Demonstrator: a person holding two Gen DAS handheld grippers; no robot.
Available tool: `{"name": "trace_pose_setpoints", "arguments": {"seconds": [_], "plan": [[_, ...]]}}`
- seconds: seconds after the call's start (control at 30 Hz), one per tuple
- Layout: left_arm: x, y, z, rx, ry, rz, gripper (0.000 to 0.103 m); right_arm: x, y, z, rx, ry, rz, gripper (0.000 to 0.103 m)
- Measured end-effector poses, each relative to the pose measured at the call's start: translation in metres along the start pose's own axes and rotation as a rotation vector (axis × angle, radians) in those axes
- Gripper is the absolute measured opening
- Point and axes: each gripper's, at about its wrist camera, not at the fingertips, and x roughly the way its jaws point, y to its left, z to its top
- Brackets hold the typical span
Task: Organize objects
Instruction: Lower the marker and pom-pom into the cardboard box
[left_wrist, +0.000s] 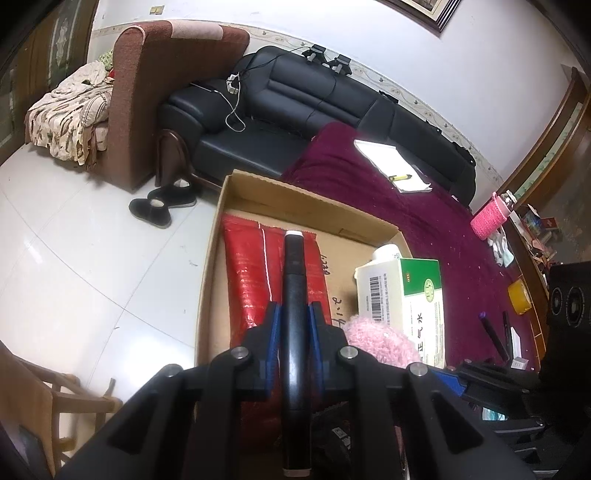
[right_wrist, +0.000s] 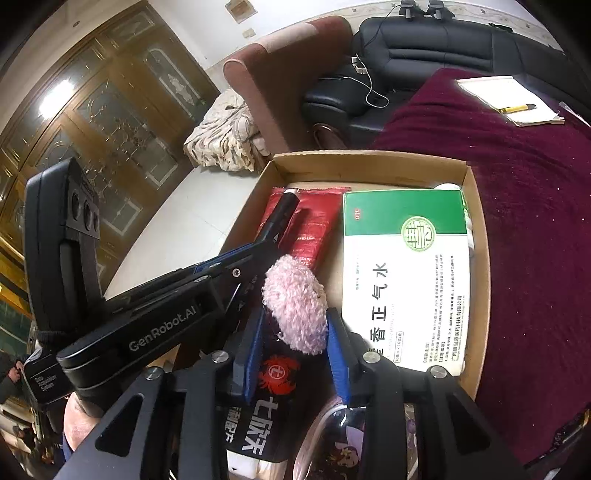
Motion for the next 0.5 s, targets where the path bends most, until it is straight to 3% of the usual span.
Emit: {"name": "trace_pose_setpoints", "arguments": {"seconds": [0.2,0.37,0.5], "plan": [[-0.002,-0.001,0.0,-0.008,0.005,-0.003,0.016,-0.014,0.004,-0.003,-0.009,-0.019,0.019,0.047],[-0.01,-0.002,-0.004,-0.013,-0.007,-0.006,0.025,-0.033,0.0,-0.014,-0.01,-0.035,0.043,0.048],[-0.025,-0.003,-0.012,-0.03,-0.04,-0.015,0.026,-0.05,-0.005,-0.026,-0.051,-0.065,0.0,0.048]]}}
